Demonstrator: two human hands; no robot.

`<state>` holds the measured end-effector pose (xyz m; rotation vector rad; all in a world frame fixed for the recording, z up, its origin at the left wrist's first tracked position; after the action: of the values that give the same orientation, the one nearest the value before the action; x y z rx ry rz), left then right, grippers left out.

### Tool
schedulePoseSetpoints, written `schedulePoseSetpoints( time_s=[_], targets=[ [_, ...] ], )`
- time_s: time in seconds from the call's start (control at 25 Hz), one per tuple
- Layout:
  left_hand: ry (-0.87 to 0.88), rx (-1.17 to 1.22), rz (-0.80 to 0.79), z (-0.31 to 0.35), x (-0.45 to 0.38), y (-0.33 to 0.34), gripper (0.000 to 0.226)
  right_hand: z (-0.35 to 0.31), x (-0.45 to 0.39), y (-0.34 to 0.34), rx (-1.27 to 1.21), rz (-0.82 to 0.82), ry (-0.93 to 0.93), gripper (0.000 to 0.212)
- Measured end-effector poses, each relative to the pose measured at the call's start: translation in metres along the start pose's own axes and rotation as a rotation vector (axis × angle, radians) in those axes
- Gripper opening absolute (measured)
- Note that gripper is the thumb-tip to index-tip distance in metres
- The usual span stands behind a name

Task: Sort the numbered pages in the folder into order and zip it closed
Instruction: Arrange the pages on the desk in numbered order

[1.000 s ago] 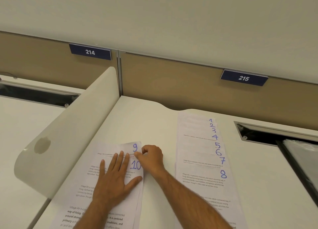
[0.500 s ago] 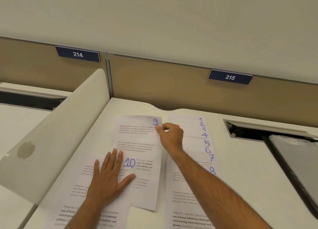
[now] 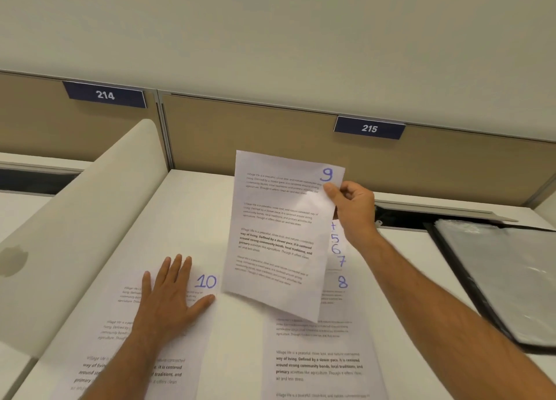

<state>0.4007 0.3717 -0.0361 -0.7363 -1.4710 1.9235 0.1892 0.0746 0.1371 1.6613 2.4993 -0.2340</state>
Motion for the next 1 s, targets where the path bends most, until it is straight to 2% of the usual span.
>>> schedulePoseSetpoints(
  time_s=[0.08,0.16,0.24,0.28,0.36,0.6,0.76,0.88,1.0],
  targets=[
    [0.016,0.145,0.105,0.016,-0.007,-0.007,0.095,0.002,0.007,-0.022,-0.064,-0.025,0.071,0.005],
    [-0.054,0.525,0.169,0.044,-0.009,-0.02,0.064,0.011,0.019,-0.042,-0.082,-0.037,0.16,0.006],
    [-0.185,1.032,0.056,0.084,-0.003,-0.037,0.038,0.026,0.035,-0.061,-0.047,-0.066,0.261,0.005],
    [-0.239,1.209,-0.033,0.104,0.001,-0.044,0.038,0.034,0.045,-0.07,-0.03,-0.08,0.319,0.007],
    [-0.267,1.361,-0.179,0.135,0.013,-0.046,0.044,0.052,0.066,-0.086,-0.017,-0.108,0.425,0.01],
    [-0.204,1.207,-0.31,0.162,0.049,-0.007,0.027,0.092,0.118,-0.118,0.088,-0.153,0.56,0.015],
    [-0.186,1.086,-0.296,0.164,0.059,0.004,0.027,0.108,0.141,-0.131,0.201,-0.166,0.56,0.004],
    [-0.178,1.014,-0.324,0.163,0.062,0.002,0.017,0.115,0.148,-0.135,0.276,-0.149,0.54,0.007],
    [-0.092,0.776,-0.354,0.156,0.059,0.002,0.029,0.116,0.15,-0.137,0.284,-0.142,0.53,0.013]
  ],
)
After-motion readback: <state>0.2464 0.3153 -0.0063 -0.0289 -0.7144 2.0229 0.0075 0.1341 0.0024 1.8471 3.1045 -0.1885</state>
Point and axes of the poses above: each hand's wrist, its own x-axis away from the middle knuckle, its own y-axis out of the palm, z = x × y, the point moved 1 cm from there along -x, towards the middle knuckle
